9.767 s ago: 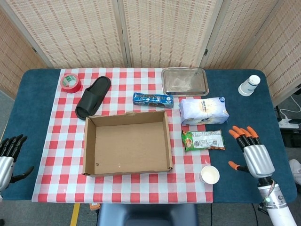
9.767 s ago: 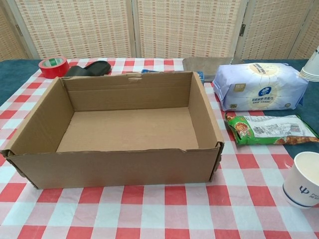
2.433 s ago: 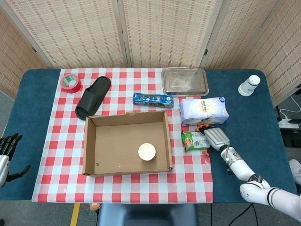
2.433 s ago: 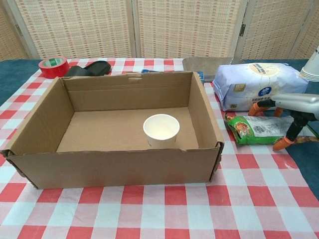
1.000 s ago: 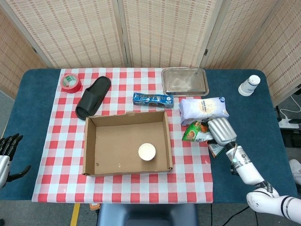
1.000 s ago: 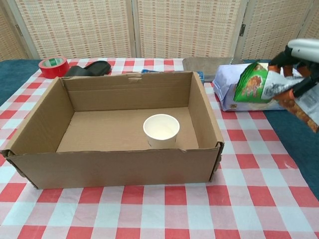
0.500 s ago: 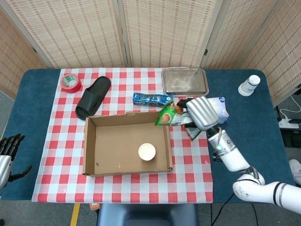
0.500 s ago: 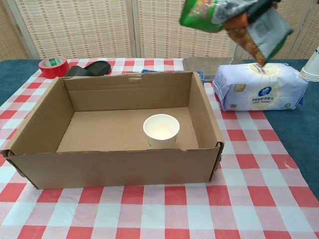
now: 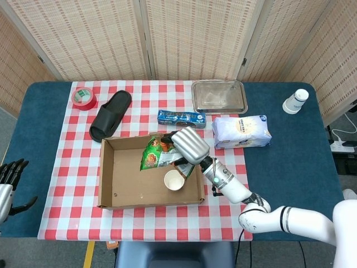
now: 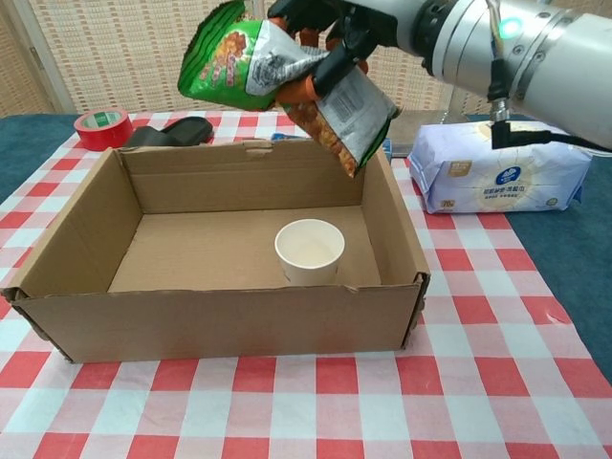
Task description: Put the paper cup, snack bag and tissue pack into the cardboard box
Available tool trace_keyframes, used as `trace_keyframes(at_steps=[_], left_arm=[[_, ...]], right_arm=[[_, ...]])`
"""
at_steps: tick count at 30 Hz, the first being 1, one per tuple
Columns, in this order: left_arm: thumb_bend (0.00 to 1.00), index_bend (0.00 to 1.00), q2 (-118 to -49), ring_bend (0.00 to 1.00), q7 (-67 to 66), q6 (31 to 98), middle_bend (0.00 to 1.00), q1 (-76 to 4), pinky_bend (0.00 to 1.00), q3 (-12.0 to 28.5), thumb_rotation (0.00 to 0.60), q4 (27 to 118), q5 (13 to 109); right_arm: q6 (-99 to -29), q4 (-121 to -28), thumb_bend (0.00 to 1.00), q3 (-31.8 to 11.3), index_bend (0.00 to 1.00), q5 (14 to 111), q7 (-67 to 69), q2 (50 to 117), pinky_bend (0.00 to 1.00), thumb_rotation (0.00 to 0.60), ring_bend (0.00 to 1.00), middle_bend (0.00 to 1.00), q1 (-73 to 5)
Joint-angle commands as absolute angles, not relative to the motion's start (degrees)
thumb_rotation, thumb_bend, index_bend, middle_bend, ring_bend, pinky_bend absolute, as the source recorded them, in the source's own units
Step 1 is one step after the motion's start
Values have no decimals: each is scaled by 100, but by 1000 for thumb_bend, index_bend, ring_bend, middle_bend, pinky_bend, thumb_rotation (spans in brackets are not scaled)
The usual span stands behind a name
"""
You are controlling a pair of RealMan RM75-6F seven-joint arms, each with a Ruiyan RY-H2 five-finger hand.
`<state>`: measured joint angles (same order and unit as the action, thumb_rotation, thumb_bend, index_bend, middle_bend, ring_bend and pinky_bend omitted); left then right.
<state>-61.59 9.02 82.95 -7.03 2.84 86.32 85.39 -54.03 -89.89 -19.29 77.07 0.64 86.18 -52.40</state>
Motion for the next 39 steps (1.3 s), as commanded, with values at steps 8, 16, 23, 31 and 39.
trace_keyframes(at_steps=[8, 16, 23, 31, 39], left_arm=[[225, 0, -6147, 0, 929, 8288, 0, -706, 0, 278, 600, 8623, 8548], [225, 0, -6152, 0, 966, 8282, 0, -708, 0, 272, 600, 8583, 8557], [227, 0, -6160, 0, 949, 8274, 0, -718, 0, 259, 600, 8590, 8584], [225, 0, -6179, 0, 828, 8259, 0, -728, 0, 254, 600, 8642, 8579], [225, 0, -6180, 0, 816, 8246, 0, -731, 0, 263, 600, 8642, 8549]], right_arm=[[-3912, -9085, 0, -1781, 0, 7278, 882, 8145, 158, 600, 0, 35, -5713], [-4076, -9093, 0, -1731, 0, 7361, 853, 7940, 119, 600, 0, 0, -5675], [-4897, -9181, 0, -1624, 0, 6867, -520, 7404, 119, 600, 0, 0, -5261], [-5353, -9008, 0, -1407, 0, 6295, -1314, 6975, 81, 600, 0, 0, -4838], [-4911, -8553, 0, -1176, 0, 5883, -1445, 6889, 0, 600, 0, 0, -4761]])
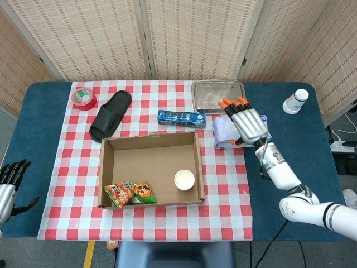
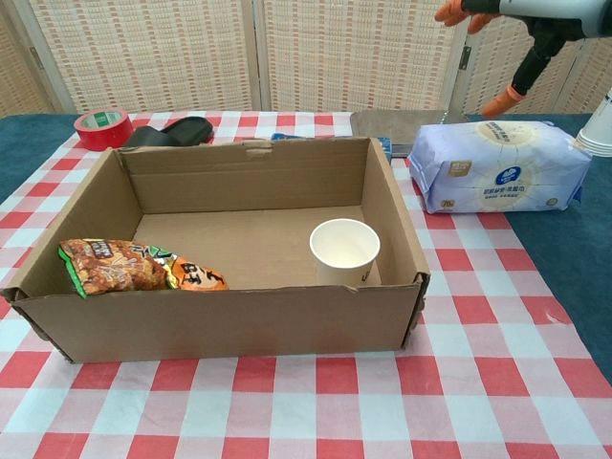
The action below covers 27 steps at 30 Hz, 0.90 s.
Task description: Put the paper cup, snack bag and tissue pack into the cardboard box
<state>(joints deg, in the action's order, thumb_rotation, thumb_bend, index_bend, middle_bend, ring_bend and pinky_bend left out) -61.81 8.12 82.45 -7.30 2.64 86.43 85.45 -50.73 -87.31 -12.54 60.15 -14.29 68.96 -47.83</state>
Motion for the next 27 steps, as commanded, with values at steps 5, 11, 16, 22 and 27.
trace_keyframes(at_steps=[5, 11, 16, 22, 27], left_arm=[[225, 0, -6172, 0, 848, 8254, 0, -725, 0, 263, 600, 8637, 8549], [225, 0, -6166, 0, 878, 8243, 0, -728, 0, 266, 600, 8628, 8539], [225, 0, -6157, 0, 897, 8233, 0, -735, 0, 267, 600, 8630, 8541], [225, 0, -6167, 0, 914, 8217, 0, -744, 0, 276, 600, 8602, 8523], [225, 0, -6166, 0, 923, 8205, 0, -748, 0, 285, 600, 8603, 8500]], right_arm=[[-4713, -8130, 0, -1114, 0, 5785, -1392, 7065, 0, 600, 0, 0, -4782], [-4261, -7619, 0, -1069, 0, 5393, -1438, 7288, 0, 600, 0, 0, -4905], [-3866, -7225, 0, -1037, 0, 5134, -1386, 7490, 0, 600, 0, 0, -5018], [-3599, -6727, 0, -989, 0, 5156, -1312, 7734, 0, 600, 0, 0, -5128], [-3354, -6288, 0, -972, 0, 5185, -1211, 7943, 0, 600, 0, 0, -5222]])
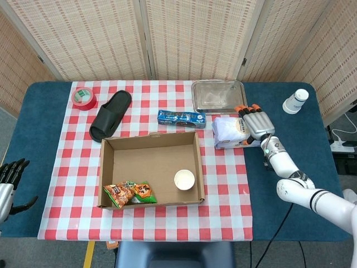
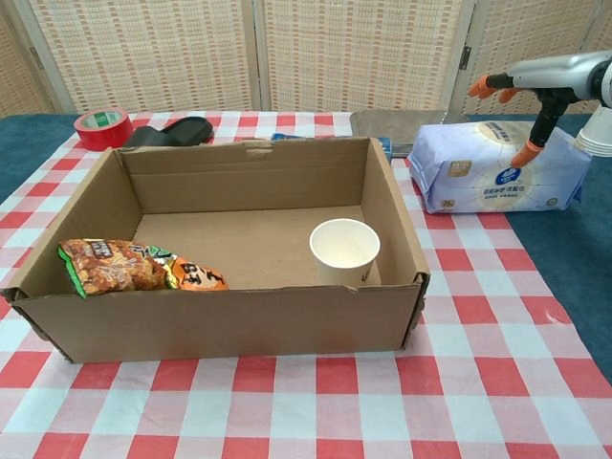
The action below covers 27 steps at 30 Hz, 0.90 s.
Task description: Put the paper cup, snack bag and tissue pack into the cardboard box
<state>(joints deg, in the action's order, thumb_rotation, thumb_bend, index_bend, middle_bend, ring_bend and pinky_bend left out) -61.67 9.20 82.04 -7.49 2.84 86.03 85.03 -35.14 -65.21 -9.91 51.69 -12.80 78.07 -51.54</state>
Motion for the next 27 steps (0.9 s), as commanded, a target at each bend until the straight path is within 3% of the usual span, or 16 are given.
trace_keyframes(at_steps=[1, 15, 18, 20, 23, 25, 27], left_arm=[[224, 0, -6166, 0, 926, 8208, 0, -747, 0, 285, 600, 8603, 8503], [224, 0, -6157, 0, 970, 8238, 0, -738, 0, 295, 600, 8595, 8502], [225, 0, -6156, 0, 974, 8240, 0, -737, 0, 293, 600, 8592, 8506], [225, 0, -6156, 0, 979, 8241, 0, -738, 0, 286, 600, 8590, 8522], [225, 0, -6154, 0, 985, 8253, 0, -734, 0, 283, 600, 8591, 8534], [225, 0, -6152, 0, 988, 8267, 0, -726, 0, 281, 600, 8593, 8539], [225, 0, -6151, 0, 988, 8270, 0, -725, 0, 279, 600, 8593, 8541]], right_arm=[[-3302, -6193, 0, -965, 0, 5187, -1192, 7993, 0, 600, 0, 0, -5238], [-2706, -4627, 0, -725, 0, 5625, -971, 8944, 0, 600, 0, 0, -5387], [-2757, -4572, 0, -727, 36, 5713, -910, 8993, 51, 600, 5, 16, -5368], [-2959, -4479, 0, -729, 177, 5940, -758, 9111, 221, 600, 91, 128, -5306], [-3490, -4276, 0, -709, 454, 6402, -445, 9311, 488, 600, 301, 306, -5177], [-3861, -4084, 0, -676, 617, 6738, -160, 9441, 621, 600, 426, 406, -5103], [-4115, -3901, 0, -643, 719, 6995, 101, 9530, 702, 600, 507, 483, -5057]])
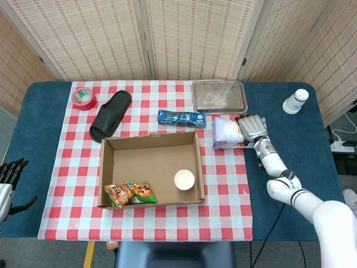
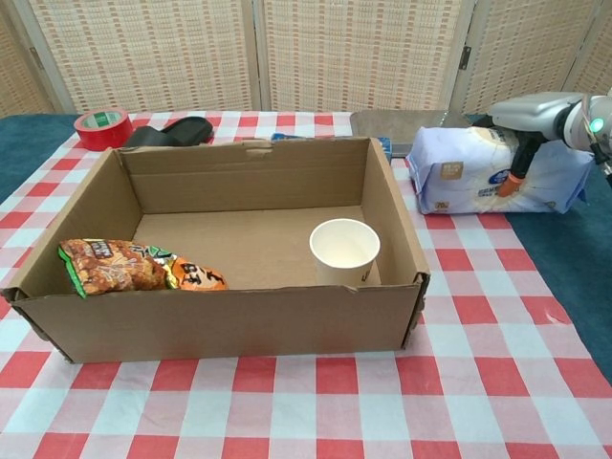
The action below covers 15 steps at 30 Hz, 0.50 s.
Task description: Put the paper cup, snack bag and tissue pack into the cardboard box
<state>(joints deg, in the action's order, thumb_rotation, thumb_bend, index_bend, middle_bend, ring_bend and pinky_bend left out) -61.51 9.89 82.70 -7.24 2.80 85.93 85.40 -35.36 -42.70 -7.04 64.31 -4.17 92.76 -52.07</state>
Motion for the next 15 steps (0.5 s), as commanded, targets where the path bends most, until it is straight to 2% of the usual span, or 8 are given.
trace_keyframes(at_steps=[1, 4, 8, 11, 15], left_arm=[[224, 0, -6151, 0, 986, 8267, 0, -726, 0, 279, 600, 8593, 8541], [224, 0, -6155, 0, 985, 8261, 0, -730, 0, 276, 600, 8591, 8547], [224, 0, -6155, 0, 992, 8248, 0, -736, 0, 280, 600, 8585, 8538], [225, 0, -6156, 0, 989, 8230, 0, -745, 0, 280, 600, 8585, 8533], [225, 0, -6159, 0, 968, 8228, 0, -748, 0, 272, 600, 8595, 8548]], right_arm=[[-4188, -3838, 0, -634, 774, 7079, 193, 9551, 742, 600, 549, 524, -5045], [-4402, -3733, 0, -641, 848, 7275, 407, 9552, 789, 600, 599, 577, -5017], [-4671, -3936, 2, -766, 889, 7368, 475, 9345, 815, 600, 628, 608, -5002], [-4950, -4398, 18, -916, 902, 7395, 256, 9007, 822, 600, 637, 616, -5009], [-5358, -5466, 26, -1267, 904, 7278, -327, 8373, 822, 600, 639, 619, -5031]])
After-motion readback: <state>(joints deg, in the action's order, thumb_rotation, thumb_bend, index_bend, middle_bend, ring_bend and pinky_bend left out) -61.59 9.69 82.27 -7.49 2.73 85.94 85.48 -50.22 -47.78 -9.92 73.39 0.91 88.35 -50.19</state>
